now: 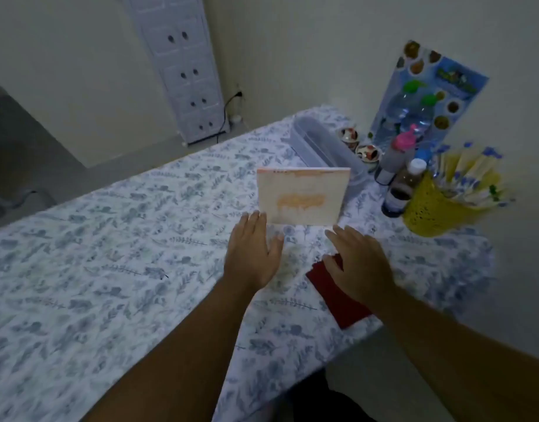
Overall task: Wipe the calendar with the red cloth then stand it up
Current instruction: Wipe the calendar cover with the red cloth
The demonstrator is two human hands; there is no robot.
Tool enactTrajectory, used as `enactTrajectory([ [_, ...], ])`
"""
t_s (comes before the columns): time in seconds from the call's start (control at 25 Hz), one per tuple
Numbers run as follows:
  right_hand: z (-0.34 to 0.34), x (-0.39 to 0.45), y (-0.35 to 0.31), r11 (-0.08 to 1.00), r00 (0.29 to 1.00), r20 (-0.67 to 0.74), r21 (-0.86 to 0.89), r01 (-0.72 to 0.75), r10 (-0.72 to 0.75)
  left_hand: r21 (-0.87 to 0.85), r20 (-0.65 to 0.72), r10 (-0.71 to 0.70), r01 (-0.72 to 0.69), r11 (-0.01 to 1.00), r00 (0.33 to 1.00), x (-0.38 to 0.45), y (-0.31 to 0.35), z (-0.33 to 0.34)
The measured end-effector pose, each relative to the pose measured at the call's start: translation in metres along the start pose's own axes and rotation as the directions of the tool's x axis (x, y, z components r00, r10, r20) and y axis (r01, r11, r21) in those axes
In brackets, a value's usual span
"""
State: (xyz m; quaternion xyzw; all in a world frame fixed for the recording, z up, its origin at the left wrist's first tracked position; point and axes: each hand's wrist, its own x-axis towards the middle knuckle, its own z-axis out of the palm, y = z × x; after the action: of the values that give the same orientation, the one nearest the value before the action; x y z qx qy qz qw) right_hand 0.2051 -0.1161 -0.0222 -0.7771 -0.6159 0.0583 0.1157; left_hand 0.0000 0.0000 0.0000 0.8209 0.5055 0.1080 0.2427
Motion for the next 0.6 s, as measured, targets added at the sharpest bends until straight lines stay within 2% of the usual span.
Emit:
enactTrajectory([
  [0.08, 0.026, -0.006, 0.024, 0.999, 0.996, 0.091, -0.031, -0.019, 0.022, 0.011, 0.095, 0.022, -0.023, 1.0, 0.995, 0.008, 0.01, 0.041],
  [0.24, 0.079, -0.035, 0.043, 0.995, 0.973, 0.218, -0.053, 0.085, -0.071, 0.045, 0.21, 0.009, -0.019, 0.999, 0.978, 0.005, 0.006, 0.101],
  [0.4, 0.098, -0.04, 0.049, 0.992, 0.98, 0.166, -0.032, 0.121, -0.114, 0.099, 0.196, 0.042, -0.063, 0.993, 0.98, -0.004, -0.012, 0.129],
  [0.6, 0.101, -0.032, 0.052, 0.988, 0.984, 0.078, 0.012, 0.157, -0.157, 0.05, 0.108, 0.02, -0.025, 0.998, 0.994, -0.004, -0.009, 0.137],
])
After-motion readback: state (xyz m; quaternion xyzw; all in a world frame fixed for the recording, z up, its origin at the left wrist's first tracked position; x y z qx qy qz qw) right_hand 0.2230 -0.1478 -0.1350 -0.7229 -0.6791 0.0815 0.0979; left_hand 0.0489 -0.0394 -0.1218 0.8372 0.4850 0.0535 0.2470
